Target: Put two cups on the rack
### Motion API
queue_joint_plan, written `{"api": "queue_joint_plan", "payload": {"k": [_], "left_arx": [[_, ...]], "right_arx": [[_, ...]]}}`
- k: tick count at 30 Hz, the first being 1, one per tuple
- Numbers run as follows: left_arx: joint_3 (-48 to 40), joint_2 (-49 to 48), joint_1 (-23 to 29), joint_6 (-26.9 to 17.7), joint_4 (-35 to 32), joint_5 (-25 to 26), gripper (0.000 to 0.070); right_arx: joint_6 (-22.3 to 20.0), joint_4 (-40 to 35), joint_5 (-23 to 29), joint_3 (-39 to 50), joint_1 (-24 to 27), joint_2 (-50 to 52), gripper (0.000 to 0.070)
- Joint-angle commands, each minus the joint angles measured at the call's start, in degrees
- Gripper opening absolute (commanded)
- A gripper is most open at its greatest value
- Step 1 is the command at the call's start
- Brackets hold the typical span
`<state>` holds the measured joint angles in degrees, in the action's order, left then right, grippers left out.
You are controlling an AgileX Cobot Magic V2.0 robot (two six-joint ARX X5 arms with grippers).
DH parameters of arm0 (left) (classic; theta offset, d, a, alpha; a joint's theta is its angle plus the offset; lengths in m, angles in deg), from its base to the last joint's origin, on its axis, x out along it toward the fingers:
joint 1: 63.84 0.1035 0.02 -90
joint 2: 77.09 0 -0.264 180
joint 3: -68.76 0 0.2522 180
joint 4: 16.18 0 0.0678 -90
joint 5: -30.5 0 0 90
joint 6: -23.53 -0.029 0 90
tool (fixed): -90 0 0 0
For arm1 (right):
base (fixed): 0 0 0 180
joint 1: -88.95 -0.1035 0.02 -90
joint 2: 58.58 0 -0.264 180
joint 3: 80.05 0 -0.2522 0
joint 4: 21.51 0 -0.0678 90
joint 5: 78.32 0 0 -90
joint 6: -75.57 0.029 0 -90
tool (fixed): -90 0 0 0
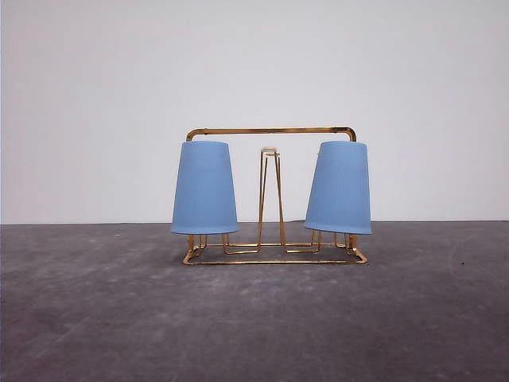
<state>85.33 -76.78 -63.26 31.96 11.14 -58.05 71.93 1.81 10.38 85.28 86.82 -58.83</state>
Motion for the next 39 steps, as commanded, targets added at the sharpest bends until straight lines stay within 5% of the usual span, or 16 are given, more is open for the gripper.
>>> {"api": "queue_joint_plan", "payload": {"k": [1,39], "left_arx": [[-0.79,-0.07,0.04,0.03,0.50,-0.02,0.0023],[-0.79,-0.07,0.04,0.03,0.50,-0.02,0.0023]], "right_arx": [[0.17,-0.79,0.02,0.24,0.07,0.04,0.0015],[0.17,-0.81,0.02,0.24,0.07,0.04,0.0015]]}}
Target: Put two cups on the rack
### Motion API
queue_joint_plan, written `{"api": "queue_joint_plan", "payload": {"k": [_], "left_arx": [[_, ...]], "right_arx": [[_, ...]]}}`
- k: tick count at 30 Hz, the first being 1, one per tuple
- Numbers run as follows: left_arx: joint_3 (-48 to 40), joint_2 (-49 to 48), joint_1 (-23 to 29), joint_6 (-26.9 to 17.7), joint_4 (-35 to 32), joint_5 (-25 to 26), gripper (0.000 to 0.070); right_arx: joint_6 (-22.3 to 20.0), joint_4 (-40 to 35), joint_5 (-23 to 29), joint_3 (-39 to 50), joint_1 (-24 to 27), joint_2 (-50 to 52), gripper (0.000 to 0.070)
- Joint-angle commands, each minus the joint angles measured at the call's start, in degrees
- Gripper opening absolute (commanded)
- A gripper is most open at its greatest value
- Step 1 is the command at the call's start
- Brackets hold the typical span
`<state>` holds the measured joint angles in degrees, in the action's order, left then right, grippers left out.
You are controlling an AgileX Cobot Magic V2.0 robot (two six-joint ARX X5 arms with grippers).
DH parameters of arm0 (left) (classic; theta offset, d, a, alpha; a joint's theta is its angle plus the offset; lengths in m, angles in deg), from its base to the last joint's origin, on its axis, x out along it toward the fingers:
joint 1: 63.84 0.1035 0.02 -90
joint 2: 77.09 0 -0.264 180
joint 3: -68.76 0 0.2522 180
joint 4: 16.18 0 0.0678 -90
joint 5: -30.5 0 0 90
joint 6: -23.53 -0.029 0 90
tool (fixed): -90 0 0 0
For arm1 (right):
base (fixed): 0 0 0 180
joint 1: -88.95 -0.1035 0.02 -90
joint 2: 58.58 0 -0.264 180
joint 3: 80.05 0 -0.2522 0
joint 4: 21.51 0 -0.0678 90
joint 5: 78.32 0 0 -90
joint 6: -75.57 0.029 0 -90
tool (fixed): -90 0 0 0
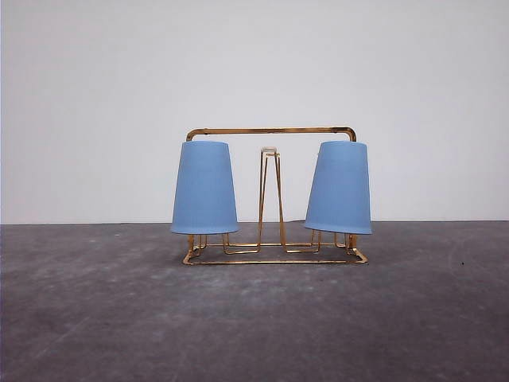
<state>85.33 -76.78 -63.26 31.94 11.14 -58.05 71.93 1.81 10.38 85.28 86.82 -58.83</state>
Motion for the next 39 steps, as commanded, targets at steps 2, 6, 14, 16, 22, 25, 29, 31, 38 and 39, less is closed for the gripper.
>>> {"api": "queue_joint_plan", "payload": {"k": [2,6,14,16,22,25,29,31,38,39], "left_arx": [[-0.79,-0.07,0.04,0.04,0.50,-0.02,0.0023],[-0.79,-0.07,0.04,0.04,0.50,-0.02,0.0023],[-0.79,-0.07,0.04,0.04,0.50,-0.02,0.0023],[-0.79,-0.07,0.04,0.04,0.50,-0.02,0.0023],[-0.79,-0.07,0.04,0.04,0.50,-0.02,0.0023],[-0.79,-0.07,0.04,0.04,0.50,-0.02,0.0023],[-0.79,-0.07,0.04,0.04,0.50,-0.02,0.0023],[-0.79,-0.07,0.04,0.04,0.50,-0.02,0.0023],[-0.79,-0.07,0.04,0.04,0.50,-0.02,0.0023],[-0.79,-0.07,0.04,0.04,0.50,-0.02,0.0023]], "right_arx": [[0.17,-0.81,0.02,0.24,0.07,0.04,0.0015],[0.17,-0.81,0.02,0.24,0.07,0.04,0.0015],[0.17,-0.81,0.02,0.24,0.07,0.04,0.0015],[0.17,-0.81,0.02,0.24,0.07,0.04,0.0015],[0.17,-0.81,0.02,0.24,0.07,0.04,0.0015],[0.17,-0.81,0.02,0.24,0.07,0.04,0.0015],[0.17,-0.81,0.02,0.24,0.07,0.04,0.0015],[0.17,-0.81,0.02,0.24,0.07,0.04,0.0015],[0.17,-0.81,0.02,0.24,0.07,0.04,0.0015],[0.17,-0.81,0.02,0.24,0.07,0.04,0.0015]]}}
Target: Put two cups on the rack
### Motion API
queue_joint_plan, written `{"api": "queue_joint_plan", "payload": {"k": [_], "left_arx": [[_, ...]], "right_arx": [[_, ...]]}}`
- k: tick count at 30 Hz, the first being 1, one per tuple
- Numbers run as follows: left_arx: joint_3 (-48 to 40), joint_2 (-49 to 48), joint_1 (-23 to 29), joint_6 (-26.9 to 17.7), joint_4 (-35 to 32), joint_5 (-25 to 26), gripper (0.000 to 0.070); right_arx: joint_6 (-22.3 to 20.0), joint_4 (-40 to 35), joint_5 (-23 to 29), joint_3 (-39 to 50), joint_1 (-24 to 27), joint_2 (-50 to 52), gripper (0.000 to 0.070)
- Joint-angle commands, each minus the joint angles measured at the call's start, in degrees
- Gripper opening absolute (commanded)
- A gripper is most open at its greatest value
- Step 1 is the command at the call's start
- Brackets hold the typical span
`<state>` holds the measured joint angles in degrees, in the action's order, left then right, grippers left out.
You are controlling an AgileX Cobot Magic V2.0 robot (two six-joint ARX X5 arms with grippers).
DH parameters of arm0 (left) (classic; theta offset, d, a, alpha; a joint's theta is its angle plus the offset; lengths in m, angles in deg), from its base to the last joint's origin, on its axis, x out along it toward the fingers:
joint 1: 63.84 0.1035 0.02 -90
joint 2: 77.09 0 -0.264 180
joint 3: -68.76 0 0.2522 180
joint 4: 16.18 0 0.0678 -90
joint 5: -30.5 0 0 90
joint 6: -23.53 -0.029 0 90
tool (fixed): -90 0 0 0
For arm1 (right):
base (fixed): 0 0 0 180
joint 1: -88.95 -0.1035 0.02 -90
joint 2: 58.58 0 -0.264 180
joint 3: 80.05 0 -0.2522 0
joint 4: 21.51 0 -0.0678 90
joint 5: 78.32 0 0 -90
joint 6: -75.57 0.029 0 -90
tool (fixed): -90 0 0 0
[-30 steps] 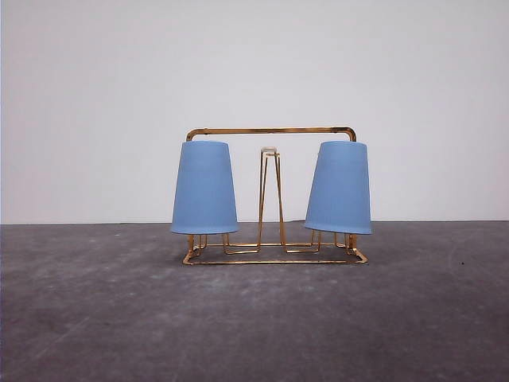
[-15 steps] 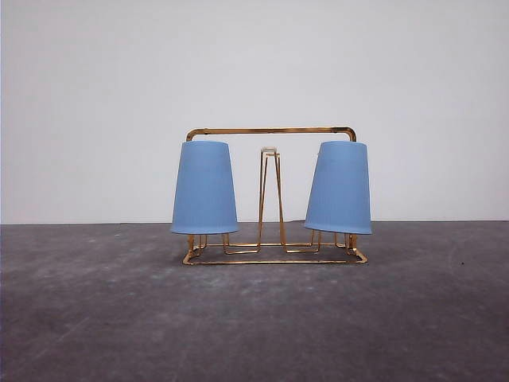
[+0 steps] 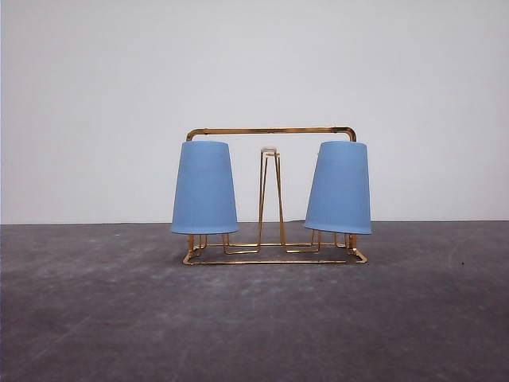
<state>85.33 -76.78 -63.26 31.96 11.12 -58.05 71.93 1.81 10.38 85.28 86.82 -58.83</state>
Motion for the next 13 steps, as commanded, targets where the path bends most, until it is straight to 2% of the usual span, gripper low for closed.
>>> {"api": "queue_joint_plan", "payload": {"k": [1,13], "left_arx": [[-0.79,-0.07,0.04,0.02,0.52,-0.02,0.0023],[-0.79,-0.07,0.04,0.02,0.52,-0.02,0.0023]], "right_arx": [[0.17,-0.81,0.02,0.24,0.07,0.04,0.0015],[0.17,-0.81,0.02,0.24,0.07,0.04,0.0015]]}}
